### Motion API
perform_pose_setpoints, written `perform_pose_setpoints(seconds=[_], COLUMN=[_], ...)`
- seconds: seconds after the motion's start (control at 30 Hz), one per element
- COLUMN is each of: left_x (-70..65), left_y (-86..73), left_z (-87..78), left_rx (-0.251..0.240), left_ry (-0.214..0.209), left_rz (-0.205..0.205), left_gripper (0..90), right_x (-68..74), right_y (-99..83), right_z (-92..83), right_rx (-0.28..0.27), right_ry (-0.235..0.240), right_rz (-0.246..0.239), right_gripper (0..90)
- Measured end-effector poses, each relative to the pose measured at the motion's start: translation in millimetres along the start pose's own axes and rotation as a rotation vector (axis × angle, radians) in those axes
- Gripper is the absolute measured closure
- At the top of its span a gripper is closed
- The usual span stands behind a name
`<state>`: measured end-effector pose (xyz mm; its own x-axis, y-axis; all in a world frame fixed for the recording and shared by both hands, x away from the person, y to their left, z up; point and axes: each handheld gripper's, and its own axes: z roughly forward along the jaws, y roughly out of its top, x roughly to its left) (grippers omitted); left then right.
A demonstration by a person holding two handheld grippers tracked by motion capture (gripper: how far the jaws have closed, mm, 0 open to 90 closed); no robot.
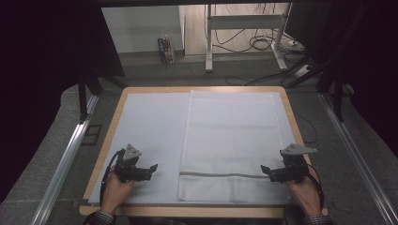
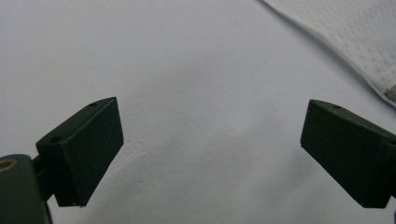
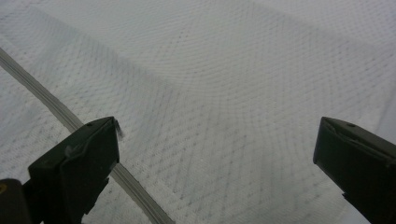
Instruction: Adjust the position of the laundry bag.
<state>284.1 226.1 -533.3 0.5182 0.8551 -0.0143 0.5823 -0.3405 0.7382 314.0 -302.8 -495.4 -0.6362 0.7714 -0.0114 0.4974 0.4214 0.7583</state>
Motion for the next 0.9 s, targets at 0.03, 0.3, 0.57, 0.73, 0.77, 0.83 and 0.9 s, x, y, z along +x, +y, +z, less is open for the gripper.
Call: perform_pose_setpoints(seconds=[0.03,0.3,0.57,0.73,0.77,0.83,0.9], left_x=[0.0,-0.1,-3.1,-3.5,-3.9,-4.9,-6.3], left_y=[0.0,2.0,4.6,6.7,7.8,9.5,11.5], left_z=[0.0,2.7,6.3,6.7,6.7,6.8,6.8], left_rx=[0.0,0.036,0.073,0.072,0.073,0.07,0.068], left_ry=[0.0,-0.038,-0.049,-0.067,-0.063,-0.062,-0.06], left_rz=[0.0,-0.02,-0.016,-0.013,-0.014,-0.011,0.001], left_gripper=[6.0,5.7,3.6,4.4,5.3,7.3,9.3], right_x=[0.0,6.9,6.4,6.8,7.0,7.4,7.7], right_y=[0.0,1.4,0.0,0.3,0.3,0.5,0.8], right_z=[0.0,5.6,10.0,9.6,9.7,10.0,9.7], right_rx=[0.0,0.013,0.049,0.049,0.051,0.049,0.046], right_ry=[0.0,0.019,0.007,-0.004,-0.006,-0.013,-0.015], right_rz=[0.0,0.012,-0.014,-0.019,-0.018,-0.02,-0.016], right_gripper=[0.3,0.7,1.3,1.4,1.4,1.4,1.4])
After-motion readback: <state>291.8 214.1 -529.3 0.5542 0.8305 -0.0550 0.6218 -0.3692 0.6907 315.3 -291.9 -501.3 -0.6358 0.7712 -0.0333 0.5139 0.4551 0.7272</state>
